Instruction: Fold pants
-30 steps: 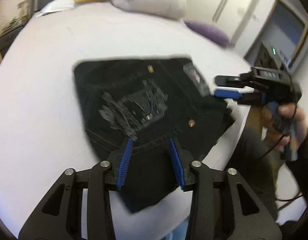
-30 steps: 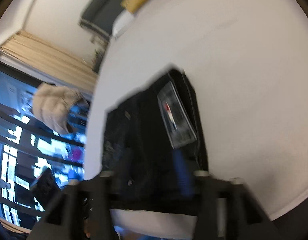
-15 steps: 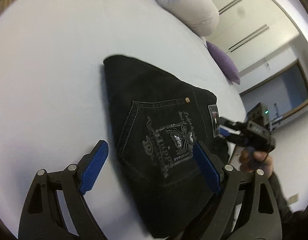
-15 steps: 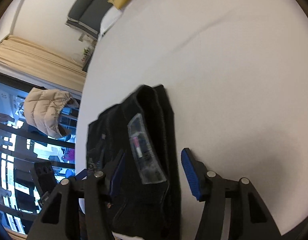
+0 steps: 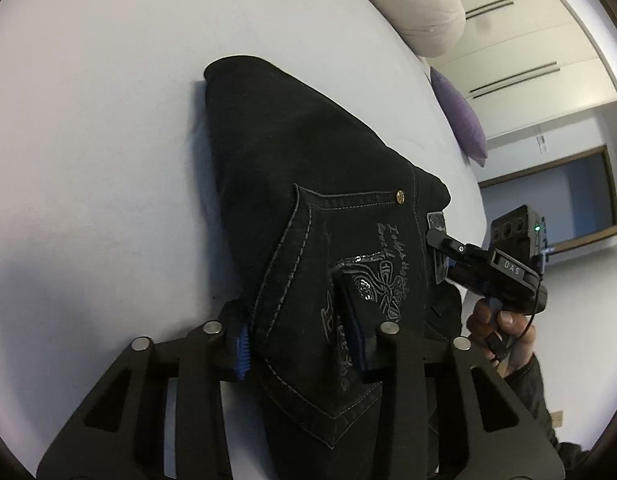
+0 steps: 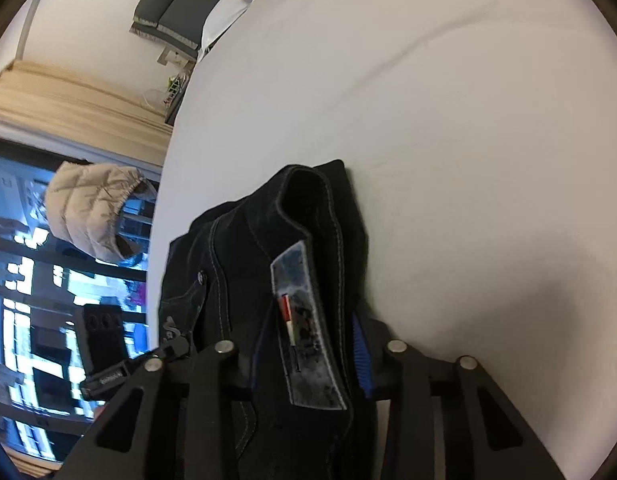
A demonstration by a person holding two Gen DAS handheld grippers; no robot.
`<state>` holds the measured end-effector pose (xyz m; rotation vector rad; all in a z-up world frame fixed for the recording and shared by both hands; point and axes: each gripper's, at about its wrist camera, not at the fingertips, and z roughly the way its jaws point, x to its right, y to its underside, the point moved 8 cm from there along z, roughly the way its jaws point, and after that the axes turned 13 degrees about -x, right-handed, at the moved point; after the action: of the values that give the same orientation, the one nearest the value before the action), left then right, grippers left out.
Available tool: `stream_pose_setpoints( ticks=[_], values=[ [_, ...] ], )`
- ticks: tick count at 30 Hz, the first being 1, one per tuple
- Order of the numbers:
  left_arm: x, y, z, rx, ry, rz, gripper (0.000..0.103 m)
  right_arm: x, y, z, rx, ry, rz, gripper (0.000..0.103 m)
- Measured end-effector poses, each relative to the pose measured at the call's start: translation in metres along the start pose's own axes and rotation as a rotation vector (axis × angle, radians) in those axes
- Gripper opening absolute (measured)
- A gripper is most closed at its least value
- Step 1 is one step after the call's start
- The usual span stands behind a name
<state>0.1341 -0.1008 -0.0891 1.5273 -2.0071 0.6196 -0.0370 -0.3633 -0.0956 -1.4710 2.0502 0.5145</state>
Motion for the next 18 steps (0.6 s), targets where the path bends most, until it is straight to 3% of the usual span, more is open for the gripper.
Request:
stream_pose_setpoints(
  ticks=[5, 10, 18],
  values=[
    [0.009, -0.004, -0.001, 0.024, -0.033, 0.024, 0.021, -0.013, 0.006, -0.004, 0.031, 0.123, -0.054, 0.025],
    [0.016, -0.001, -0.013, 0.058, -0.039, 0.044, 0.016, -0.037, 0.01, -0.014, 0.076, 0.258, -0.141, 0.02],
    [0.036, -0.015, -0.055, 0.129, -0.078, 0.114, 0.015, -0.096, -0.003, -0.022, 0.109, 0.233, -0.243, 0.018]
  ],
)
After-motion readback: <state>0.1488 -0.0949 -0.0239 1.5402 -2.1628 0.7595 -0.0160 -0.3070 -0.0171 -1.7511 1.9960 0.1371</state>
